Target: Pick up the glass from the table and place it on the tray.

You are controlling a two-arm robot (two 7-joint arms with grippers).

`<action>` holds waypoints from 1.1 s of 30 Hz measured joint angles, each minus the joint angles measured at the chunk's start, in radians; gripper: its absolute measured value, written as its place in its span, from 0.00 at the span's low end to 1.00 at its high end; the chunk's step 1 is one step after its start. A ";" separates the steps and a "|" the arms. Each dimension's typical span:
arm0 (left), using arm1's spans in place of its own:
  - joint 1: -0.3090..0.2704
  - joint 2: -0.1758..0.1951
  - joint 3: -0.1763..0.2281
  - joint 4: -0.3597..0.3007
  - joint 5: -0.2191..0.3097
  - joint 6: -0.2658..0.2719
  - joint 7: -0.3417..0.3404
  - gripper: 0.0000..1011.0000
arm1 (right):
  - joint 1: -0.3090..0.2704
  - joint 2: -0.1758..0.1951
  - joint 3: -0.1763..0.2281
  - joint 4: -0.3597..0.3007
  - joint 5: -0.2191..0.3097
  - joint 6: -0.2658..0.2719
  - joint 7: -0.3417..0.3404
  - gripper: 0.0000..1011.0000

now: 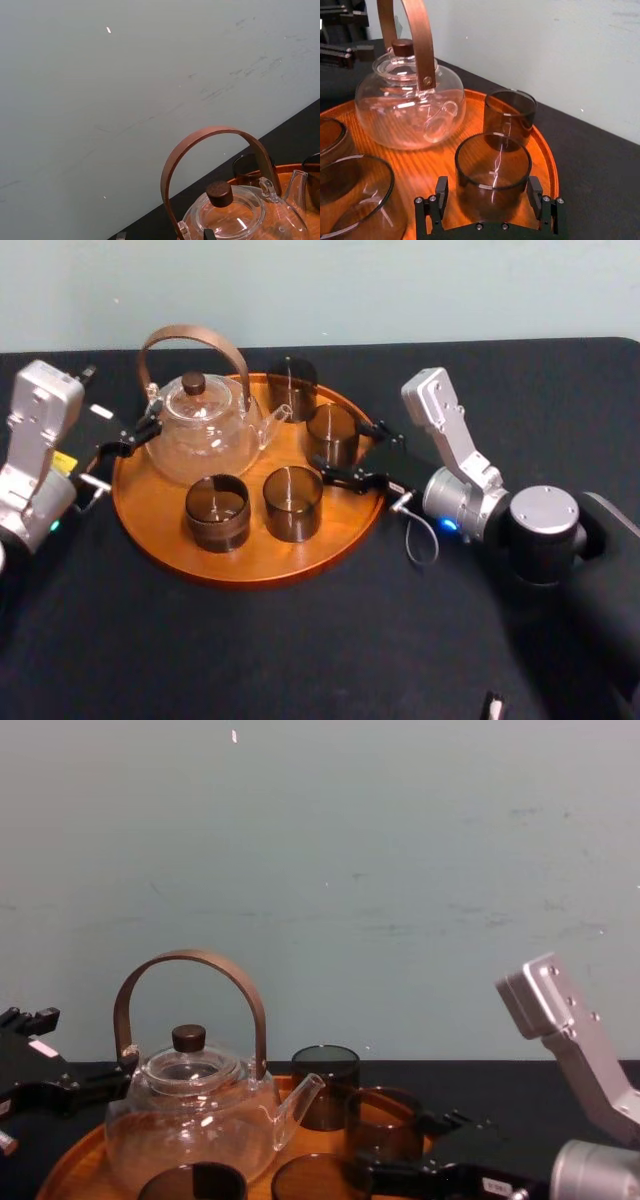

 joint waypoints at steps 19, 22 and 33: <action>0.000 0.000 0.000 0.000 0.000 0.000 0.000 0.99 | -0.188 0.122 0.071 -0.295 0.016 0.069 -0.091 0.99; 0.000 0.000 0.000 0.000 0.000 0.000 0.000 0.99 | -0.209 0.133 0.099 -0.323 0.021 0.067 -0.111 0.99; 0.000 0.000 0.000 0.000 0.000 0.000 0.000 0.99 | -0.296 0.163 0.237 -0.417 0.039 0.049 -0.204 0.99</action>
